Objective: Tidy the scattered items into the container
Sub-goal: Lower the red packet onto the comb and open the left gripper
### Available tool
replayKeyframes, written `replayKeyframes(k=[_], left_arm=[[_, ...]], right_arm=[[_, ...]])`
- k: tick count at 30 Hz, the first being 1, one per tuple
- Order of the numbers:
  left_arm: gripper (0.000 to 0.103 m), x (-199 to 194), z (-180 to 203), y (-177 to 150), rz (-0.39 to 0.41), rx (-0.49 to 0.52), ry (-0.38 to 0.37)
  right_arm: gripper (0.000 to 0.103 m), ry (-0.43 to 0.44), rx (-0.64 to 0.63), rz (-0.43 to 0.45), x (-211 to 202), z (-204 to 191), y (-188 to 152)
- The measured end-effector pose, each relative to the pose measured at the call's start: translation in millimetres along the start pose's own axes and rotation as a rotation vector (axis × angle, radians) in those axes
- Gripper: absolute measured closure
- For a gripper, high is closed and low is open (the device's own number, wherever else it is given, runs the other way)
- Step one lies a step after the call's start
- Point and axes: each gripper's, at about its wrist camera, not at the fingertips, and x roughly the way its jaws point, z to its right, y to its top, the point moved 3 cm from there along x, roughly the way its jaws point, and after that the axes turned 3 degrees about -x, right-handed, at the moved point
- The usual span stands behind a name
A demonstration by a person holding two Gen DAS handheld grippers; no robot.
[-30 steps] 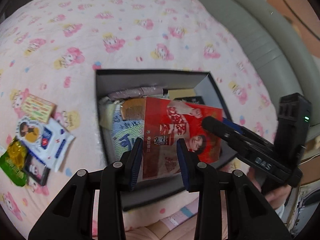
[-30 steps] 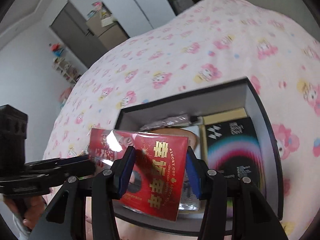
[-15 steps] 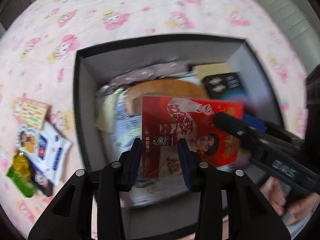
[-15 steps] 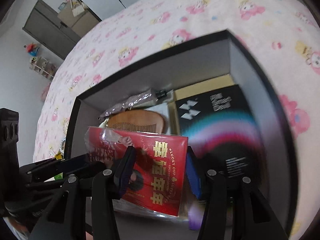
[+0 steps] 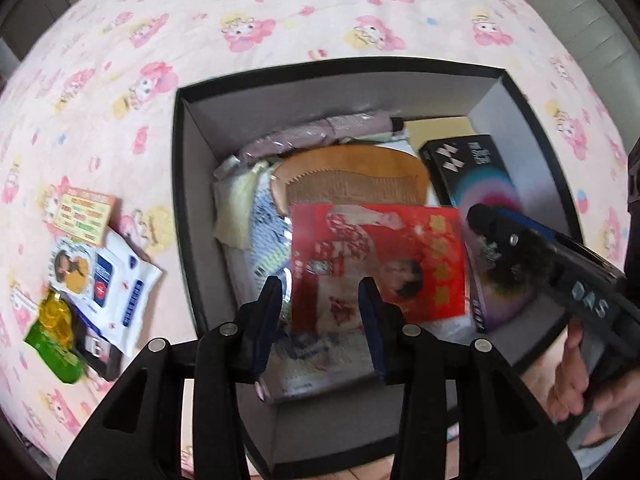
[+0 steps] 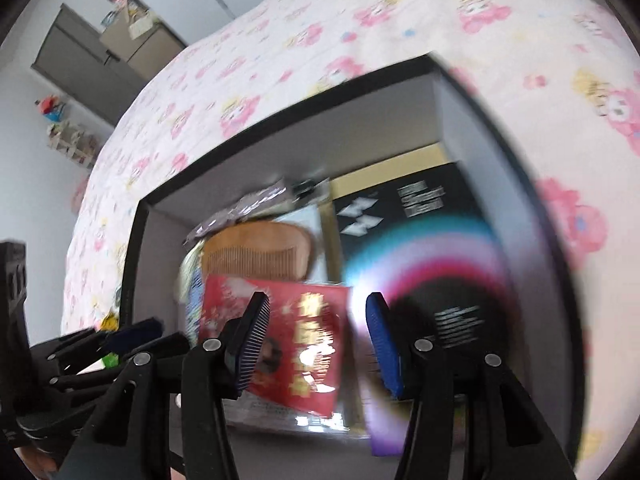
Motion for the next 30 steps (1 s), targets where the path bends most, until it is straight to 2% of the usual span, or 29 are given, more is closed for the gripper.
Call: replayKeyframes(k=[3, 5, 10, 15, 18, 22, 26, 30], left_arm=[[0.064, 5.8, 2.7, -4.8, -0.035, -0.019, -0.052], [0.064, 10.9, 7.5, -7.3, -0.047, -0.016, -0.044], [0.064, 11.6, 12.3, -16.2, -0.068, -0.005, -0.038], [0.064, 4.9, 11.4, -21.7, -0.070, 0.008, -0.074], [0.068, 6.4, 9.5, -27.7, -0.078, 0.018, -0.068], [0.069, 7.2, 10.6, -34.8, -0.089, 0.045, -0.062], [0.069, 4.2, 9.4, -36.2, -0.083, 0.029, -0.070], [0.069, -1.8, 10.9, -48.4, -0.095, 0.027, -0.106]], right_arm=[[0.057, -0.095, -0.045, -0.008, -6.1, 6.2, -7.0], [0.057, -0.149, -0.090, -0.023, -6.2, 3.9, -12.2], [0.057, -0.068, -0.130, -0.076, 3.9, -13.5, -15.3], [0.057, -0.039, -0.166, -0.125, 19.6, -27.9, -14.4], [0.057, -0.042, -0.208, -0.151, 28.0, -38.8, -11.1], [0.057, 0.064, -0.224, -0.208, 40.2, -56.8, -7.4], [0.057, 0.006, -0.298, -0.147, 29.8, -68.4, -7.5], [0.057, -0.112, -0.309, -0.054, 7.4, -57.4, -9.1]])
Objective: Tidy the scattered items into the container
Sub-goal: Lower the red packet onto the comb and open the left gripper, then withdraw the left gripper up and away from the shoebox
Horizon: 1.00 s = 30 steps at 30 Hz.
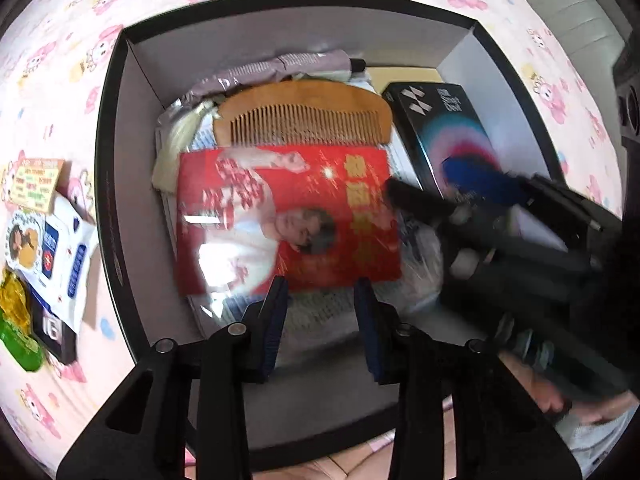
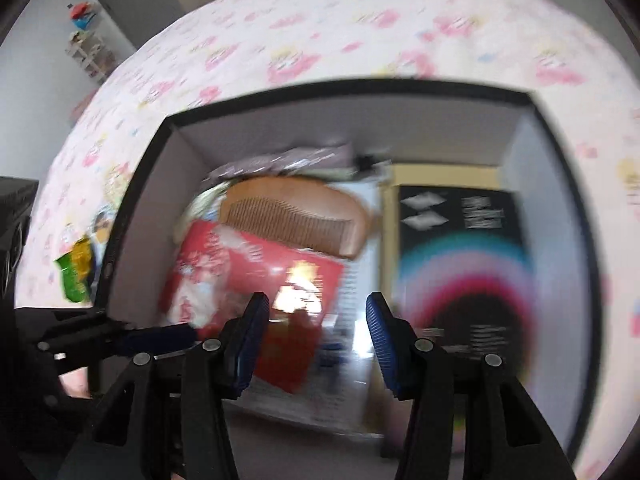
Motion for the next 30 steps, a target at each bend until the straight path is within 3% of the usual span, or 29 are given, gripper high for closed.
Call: replayKeyframes(k=[3, 4, 8, 12, 15, 20, 24, 27, 30], left_arm=[[0.069, 1.3, 3.2, -12.7, -0.019, 0.014, 0.002], [0.069, 2.6, 3.7, -15.7, -0.025, 0.020, 0.010], [0.061, 6.0, 7.0, -15.9, -0.040, 0.022, 0.063], [0.055, 9.5, 10.5, -13.0, -0.059, 0.005, 0.027], [0.059, 13.1, 7.2, -3.4, -0.040, -0.016, 0.035], [0.059, 6.6, -5.1, 15.8, 0.009, -0.048, -0.002], [0.059, -4.7, 3.4, 4.2, 0.026, 0.018, -0.087], [0.060, -4.0, 6.0, -3.7, 0.024, 0.041, -0.036], [0.060, 7.8, -2.9, -4.1, 0.010, 0.027, -0.005]], right_arm=[[0.056, -0.209, -0.029, 0.011, -7.2, 18.2, -6.5], [0.056, -0.237, -0.031, 0.009, -8.1, 23.8, -8.5], [0.056, -0.211, 0.021, -0.039, -6.4, 37.5, -13.1], [0.056, -0.168, -0.012, -0.051, -2.1, 26.2, -17.3], [0.056, -0.140, -0.012, -0.040, -1.6, 23.9, -14.4], [0.056, -0.167, 0.056, 0.000, -4.4, 38.7, -7.2], [0.056, -0.188, 0.024, 0.015, -5.7, 34.2, -6.5], [0.056, -0.114, -0.018, -0.005, -7.0, 32.2, -12.2], [0.056, -0.157, -0.065, -0.007, -1.5, 17.2, -20.9]])
